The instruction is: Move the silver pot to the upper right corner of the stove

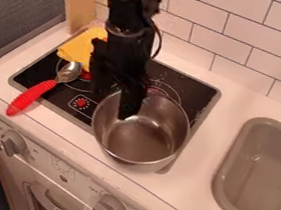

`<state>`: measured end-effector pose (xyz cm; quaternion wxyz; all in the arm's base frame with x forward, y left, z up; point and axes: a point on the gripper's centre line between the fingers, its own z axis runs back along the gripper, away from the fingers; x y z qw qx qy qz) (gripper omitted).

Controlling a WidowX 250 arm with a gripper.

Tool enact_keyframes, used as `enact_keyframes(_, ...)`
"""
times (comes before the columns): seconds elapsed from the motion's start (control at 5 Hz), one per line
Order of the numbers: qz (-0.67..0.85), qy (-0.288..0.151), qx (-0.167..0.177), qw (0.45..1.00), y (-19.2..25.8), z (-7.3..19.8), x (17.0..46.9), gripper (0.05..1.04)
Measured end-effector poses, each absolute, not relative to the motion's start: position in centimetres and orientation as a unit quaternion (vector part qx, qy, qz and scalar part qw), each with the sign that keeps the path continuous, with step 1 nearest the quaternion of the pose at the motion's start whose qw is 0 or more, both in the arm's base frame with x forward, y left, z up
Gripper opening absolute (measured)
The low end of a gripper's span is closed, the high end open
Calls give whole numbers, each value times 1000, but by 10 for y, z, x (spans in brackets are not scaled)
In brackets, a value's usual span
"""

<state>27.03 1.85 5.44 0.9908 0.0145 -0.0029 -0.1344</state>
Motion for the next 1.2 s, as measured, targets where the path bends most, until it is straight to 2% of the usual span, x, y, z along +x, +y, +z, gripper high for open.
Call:
enact_keyframes(0.2, -133, 26, 37, 990, 14, 32, 277, 948)
enact_keyframes(0.6, -130, 27, 43, 990, 14, 24, 279, 367)
enact_keyframes(0.8, -134, 18, 31, 990, 10, 27, 277, 154)
enact_keyframes(1.0, -145, 8, 6, 989, 1, 34, 279, 76)
enact_keyframes(1.2, -149, -21, -20, 988, -4, 57, 303, 74)
